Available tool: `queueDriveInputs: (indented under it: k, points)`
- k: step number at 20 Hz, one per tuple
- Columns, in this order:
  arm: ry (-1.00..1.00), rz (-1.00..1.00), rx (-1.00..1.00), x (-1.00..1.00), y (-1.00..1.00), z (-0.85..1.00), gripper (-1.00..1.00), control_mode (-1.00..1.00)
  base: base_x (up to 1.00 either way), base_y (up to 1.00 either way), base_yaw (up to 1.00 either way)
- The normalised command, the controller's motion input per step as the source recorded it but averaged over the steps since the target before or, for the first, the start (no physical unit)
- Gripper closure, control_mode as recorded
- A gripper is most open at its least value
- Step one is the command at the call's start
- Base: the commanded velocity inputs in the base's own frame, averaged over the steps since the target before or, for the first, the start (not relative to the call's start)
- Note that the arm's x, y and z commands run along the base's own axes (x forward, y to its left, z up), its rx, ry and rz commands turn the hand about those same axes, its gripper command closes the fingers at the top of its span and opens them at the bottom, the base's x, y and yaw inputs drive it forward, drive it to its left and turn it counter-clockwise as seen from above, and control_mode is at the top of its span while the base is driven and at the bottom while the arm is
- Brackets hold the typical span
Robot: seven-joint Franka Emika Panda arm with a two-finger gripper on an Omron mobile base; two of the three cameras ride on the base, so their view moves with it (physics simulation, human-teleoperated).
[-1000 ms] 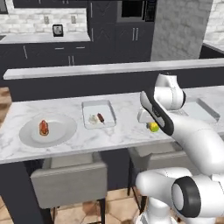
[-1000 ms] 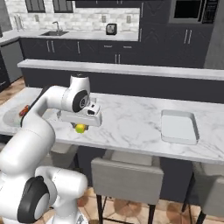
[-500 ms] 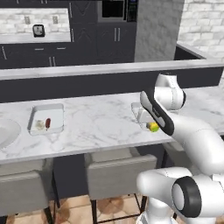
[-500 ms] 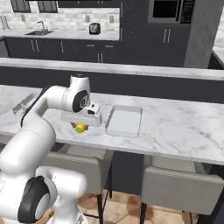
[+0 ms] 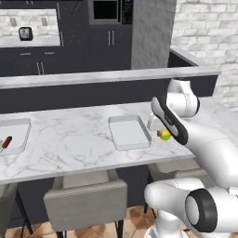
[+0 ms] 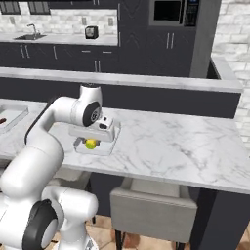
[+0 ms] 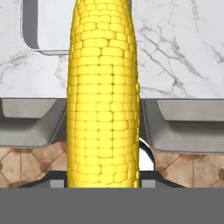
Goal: Place one cooked food and one vegetable from the large plate to each tupperware container.
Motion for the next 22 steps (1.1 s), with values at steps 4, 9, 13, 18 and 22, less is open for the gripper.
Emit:
queueDriveInputs:
  k: [4, 9, 13, 18, 22]
  points:
    - [0.0, 0.0, 0.0, 0.0, 0.0, 0.0, 1.0, 1.0, 0.6, 0.24, 0.0]
    - [0.0, 0.0, 0.0, 0.27, 0.1, 0.0, 1.0, -1.0, 0.14, 0.13, 0.0]
    - [0.02, -0.02, -0.01, 0.85, 0.23, -0.21, 1.0, -1.0, 0.0, 0.0, 0.0]
    - [0.06, -0.01, -0.06, 1.0, 0.03, -0.36, 1.0, -1.0, 0.0, 0.0, 0.0]
    - [0.11, 0.01, -0.02, 1.0, -0.06, -0.12, 1.0, -1.0, 0.0, 0.0, 0.0]
